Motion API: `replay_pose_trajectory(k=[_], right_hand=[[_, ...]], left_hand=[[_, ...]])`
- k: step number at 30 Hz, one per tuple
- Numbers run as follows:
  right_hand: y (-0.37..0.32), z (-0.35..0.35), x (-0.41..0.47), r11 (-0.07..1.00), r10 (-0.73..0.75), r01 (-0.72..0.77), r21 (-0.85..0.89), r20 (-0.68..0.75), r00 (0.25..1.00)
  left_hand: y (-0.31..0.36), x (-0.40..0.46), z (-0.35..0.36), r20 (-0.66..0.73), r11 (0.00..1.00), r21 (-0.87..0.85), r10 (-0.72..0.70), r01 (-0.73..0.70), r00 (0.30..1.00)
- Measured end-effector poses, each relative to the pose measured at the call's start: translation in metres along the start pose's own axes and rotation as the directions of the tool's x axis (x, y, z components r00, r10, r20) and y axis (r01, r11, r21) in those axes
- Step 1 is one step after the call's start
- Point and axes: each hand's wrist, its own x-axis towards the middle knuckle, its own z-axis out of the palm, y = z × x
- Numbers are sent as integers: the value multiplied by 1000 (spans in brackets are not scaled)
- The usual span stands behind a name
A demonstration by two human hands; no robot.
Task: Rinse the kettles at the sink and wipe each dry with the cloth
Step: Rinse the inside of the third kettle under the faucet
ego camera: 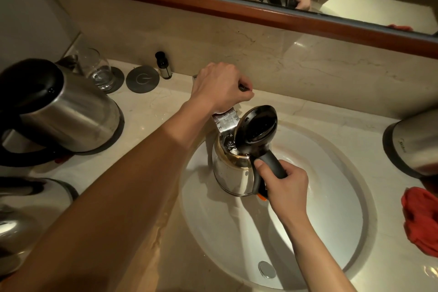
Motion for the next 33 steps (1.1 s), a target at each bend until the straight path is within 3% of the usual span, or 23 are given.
replay_pose_trajectory(k=[33], right_hand=[[0, 2, -2, 999, 6, -5, 41, -16, 1000]], left_hand=[[0, 0, 0, -11, 1000, 10, 12, -12, 1000]])
